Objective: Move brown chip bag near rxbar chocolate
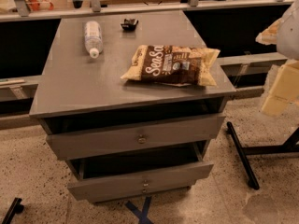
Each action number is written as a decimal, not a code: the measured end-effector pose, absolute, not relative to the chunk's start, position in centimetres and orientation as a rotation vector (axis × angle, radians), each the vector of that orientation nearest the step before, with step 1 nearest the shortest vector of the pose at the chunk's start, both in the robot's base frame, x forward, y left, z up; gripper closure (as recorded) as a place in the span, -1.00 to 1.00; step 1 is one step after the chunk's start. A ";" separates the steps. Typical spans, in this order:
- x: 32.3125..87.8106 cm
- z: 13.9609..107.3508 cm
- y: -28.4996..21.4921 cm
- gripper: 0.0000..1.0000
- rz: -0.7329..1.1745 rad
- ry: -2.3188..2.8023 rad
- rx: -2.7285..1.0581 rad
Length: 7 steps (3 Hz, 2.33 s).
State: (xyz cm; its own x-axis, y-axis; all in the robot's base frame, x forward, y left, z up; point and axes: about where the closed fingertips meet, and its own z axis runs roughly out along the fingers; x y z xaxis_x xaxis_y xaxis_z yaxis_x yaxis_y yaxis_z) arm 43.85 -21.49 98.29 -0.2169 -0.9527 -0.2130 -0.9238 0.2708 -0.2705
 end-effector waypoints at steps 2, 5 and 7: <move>44.1 98.5 -21.4 -1.00 -0.093 2.198 -1.675; 52.3 98.3 -19.6 -1.00 0.101 1.991 -1.263; 57.3 95.2 -17.8 -1.00 0.178 1.995 -1.120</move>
Offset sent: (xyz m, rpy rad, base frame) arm 0.0080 0.0003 0.0017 0.1302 -0.0319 -0.0293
